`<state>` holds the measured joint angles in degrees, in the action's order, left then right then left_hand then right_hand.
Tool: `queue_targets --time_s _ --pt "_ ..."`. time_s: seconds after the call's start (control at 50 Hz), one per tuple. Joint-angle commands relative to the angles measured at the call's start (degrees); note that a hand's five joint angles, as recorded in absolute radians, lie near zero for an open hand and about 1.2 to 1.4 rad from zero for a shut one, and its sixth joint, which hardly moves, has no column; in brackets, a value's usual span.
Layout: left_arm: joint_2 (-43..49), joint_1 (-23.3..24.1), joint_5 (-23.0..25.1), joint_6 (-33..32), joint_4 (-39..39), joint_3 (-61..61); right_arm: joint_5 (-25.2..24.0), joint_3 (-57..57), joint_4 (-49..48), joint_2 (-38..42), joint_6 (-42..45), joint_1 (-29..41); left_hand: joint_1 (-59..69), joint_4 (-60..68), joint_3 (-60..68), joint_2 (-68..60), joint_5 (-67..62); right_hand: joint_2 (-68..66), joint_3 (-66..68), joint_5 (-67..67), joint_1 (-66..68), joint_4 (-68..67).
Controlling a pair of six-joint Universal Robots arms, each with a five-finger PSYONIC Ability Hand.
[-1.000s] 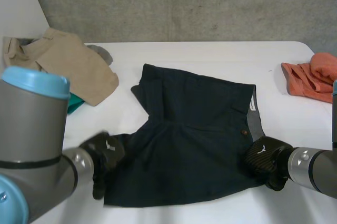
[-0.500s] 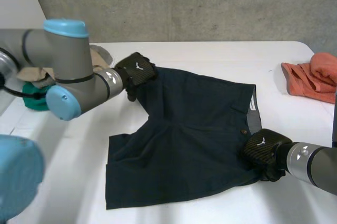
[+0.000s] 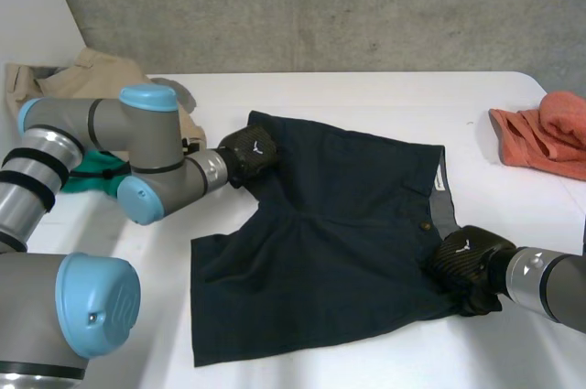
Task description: Fold the laundry.
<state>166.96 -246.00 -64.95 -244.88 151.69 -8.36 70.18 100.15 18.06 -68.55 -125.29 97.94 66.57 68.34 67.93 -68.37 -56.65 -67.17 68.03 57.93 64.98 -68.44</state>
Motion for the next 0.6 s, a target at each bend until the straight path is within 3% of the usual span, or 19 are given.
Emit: queue_targets --time_s 0.02,0.1,0.26,0.28,0.3,0.36,0.5,0.6 --pt "-5.49 1.13 -18.75 -1.93 0.19 -8.85 -0.92 0.04 -0.13 0.17 -0.13 0.32 13.43 11.66 12.07 -11.63 -13.35 -12.83 11.97 12.07 15.02 -11.56" --pt "-10.06 2.01 -27.41 2.02 0.01 -16.06 -1.10 0.13 -0.21 0.35 -0.48 1.37 13.43 11.66 12.07 -11.63 -13.35 -12.83 11.97 12.07 15.02 -11.56" --pt "-17.01 3.42 -27.33 12.13 0.63 -25.39 -1.19 -0.13 -1.71 0.00 -2.85 3.75 11.95 10.18 10.59 -10.15 -11.87 -12.83 11.97 12.07 15.02 -11.56" --pt "-17.62 3.59 -27.16 13.19 0.72 -25.83 -1.19 -0.22 -1.88 -0.09 -3.29 3.92 4.27 2.50 2.91 -2.47 -4.20 -12.83 11.97 12.07 15.02 -11.56" --pt "-18.85 3.86 -27.07 15.11 0.80 -26.62 -1.19 -0.22 -2.23 -0.35 -4.17 4.36 -20.12 -21.89 -21.48 21.92 20.19 -12.83 11.97 12.07 15.02 -11.56" --pt "-21.22 3.86 -27.51 18.28 1.07 -27.76 -1.19 -0.31 -3.20 -1.40 -5.66 5.41 -55.88 -57.65 -57.24 57.68 55.95 -12.83 11.97 12.07 15.02 -11.56" --pt "-28.96 2.02 -30.23 24.96 0.72 -31.89 -1.10 -0.75 -6.63 -2.81 -8.92 7.09 -56.19 -57.97 -57.55 58.00 56.27 -12.83 11.97 12.07 15.02 -11.56" --pt "-39.50 0.52 -29.88 33.40 0.46 -42.08 -0.93 -2.42 -10.93 -2.90 -14.36 8.32 -54.68 -56.45 -56.04 56.48 54.75 -12.83 11.97 12.07 15.02 -11.56"
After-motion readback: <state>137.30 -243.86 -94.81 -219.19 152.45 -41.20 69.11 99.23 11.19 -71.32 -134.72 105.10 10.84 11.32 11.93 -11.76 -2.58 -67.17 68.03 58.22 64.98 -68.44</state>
